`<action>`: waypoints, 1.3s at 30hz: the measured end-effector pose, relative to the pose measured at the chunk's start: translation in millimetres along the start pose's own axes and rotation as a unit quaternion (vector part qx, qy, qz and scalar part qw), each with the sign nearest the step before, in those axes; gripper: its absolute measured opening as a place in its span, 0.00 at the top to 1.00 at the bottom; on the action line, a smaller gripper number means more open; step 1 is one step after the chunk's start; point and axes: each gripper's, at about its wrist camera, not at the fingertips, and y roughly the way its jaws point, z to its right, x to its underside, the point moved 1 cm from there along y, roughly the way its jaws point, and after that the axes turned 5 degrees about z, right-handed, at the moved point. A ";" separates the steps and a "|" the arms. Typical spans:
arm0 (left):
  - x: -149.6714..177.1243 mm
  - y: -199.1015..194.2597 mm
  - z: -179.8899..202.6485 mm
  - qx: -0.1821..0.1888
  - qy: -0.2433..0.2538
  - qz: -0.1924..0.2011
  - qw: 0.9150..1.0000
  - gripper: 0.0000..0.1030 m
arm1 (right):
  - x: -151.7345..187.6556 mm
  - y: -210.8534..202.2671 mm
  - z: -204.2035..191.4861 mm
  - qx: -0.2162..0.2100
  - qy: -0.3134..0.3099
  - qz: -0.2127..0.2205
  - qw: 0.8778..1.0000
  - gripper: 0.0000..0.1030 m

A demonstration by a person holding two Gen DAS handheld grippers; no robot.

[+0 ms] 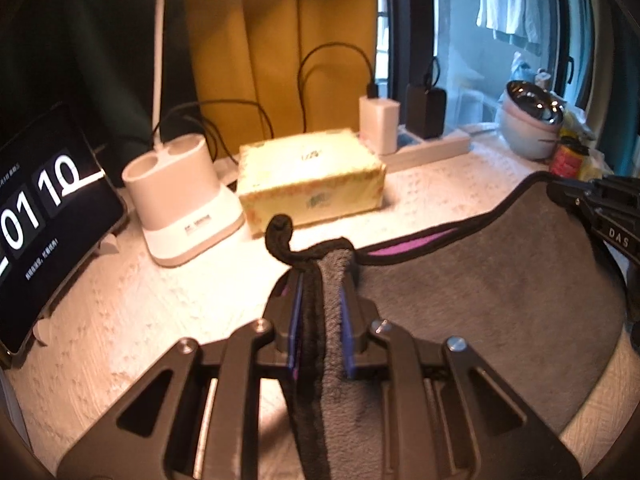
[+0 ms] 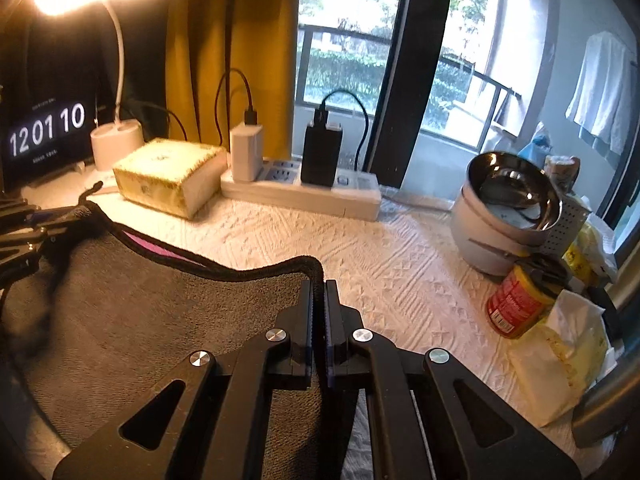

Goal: Fold towel

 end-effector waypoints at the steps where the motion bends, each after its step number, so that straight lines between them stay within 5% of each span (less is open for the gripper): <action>1: 0.3 2.3 -1.2 0.000 -0.003 -0.005 1.000 0.83 | 1.7 3.6 0.8 0.000 0.001 -0.005 1.000 0.95; 13: 4.5 30.1 -17.9 0.015 -0.048 -0.067 0.996 0.81 | 8.5 24.1 13.8 0.003 0.028 -0.046 0.999 0.95; 25: 4.0 28.2 -21.2 0.010 -0.058 -0.073 0.996 0.74 | 13.3 38.7 17.0 -0.004 0.041 -0.090 0.995 0.91; 28: 2.6 24.1 -21.3 0.005 -0.059 -0.069 0.996 0.62 | 13.3 40.4 18.2 -0.005 0.046 -0.090 0.995 0.88; 29: 1.7 21.9 -20.8 0.005 -0.059 -0.065 0.996 0.48 | 13.2 40.6 18.5 -0.004 0.047 -0.090 0.995 0.87; 32: -2.6 15.8 -19.5 0.007 -0.061 -0.053 0.997 0.21 | 13.1 36.9 19.1 0.019 0.045 -0.087 0.995 0.63; 39: -8.2 -2.2 -17.3 0.007 -0.066 -0.029 0.997 0.12 | 12.8 29.6 22.1 0.023 0.051 -0.080 0.995 0.43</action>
